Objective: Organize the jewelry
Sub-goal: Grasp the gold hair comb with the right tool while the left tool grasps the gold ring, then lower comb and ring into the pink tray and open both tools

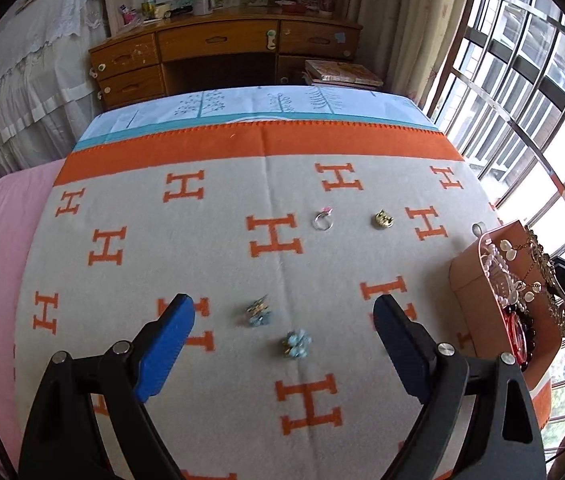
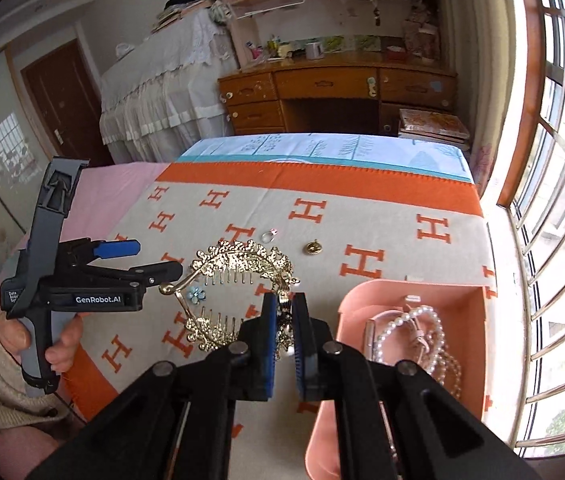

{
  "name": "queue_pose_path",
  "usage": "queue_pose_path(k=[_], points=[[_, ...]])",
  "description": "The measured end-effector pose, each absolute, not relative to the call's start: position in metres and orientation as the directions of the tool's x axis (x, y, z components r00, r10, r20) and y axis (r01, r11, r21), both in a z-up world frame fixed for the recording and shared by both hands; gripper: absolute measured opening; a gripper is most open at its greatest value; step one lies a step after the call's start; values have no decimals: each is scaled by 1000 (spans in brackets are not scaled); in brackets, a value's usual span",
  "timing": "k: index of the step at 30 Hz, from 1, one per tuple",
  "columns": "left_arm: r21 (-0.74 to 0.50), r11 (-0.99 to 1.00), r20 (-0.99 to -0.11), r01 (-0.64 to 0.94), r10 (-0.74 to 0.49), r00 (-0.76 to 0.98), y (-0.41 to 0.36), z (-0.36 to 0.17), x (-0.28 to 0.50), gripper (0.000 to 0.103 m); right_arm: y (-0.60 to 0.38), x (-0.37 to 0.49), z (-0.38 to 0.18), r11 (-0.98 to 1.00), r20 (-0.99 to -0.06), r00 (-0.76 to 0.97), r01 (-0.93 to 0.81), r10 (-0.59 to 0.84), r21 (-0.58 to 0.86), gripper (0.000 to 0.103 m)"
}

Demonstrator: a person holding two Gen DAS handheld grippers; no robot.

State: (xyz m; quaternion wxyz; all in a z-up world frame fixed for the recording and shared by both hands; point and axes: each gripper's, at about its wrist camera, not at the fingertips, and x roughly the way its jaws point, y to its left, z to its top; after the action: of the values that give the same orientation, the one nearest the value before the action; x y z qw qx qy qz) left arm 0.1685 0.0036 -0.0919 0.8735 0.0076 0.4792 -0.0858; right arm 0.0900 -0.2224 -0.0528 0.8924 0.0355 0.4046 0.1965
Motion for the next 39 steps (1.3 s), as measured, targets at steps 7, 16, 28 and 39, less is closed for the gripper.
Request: queue_pose_path(k=[7,16,28,39], points=[[25,913,-828,407,-209,521,-77,-99,219,80,-281,92,-64,943,-705,631,-152,323,296,7],[54,835,-844,548,-255,471,-113,-131,250,66,-330,90,-84,941,-724,635,-13,268,337,7],[102,779,-875,619,-226,428,-121,-153,257,41,-335,72,-104,922,-732,609,0,307,387,7],[115,770,-871,627,-225,436,-129,-153,249,17,-338,64,-110,920,-744,599,31,296,391,7]])
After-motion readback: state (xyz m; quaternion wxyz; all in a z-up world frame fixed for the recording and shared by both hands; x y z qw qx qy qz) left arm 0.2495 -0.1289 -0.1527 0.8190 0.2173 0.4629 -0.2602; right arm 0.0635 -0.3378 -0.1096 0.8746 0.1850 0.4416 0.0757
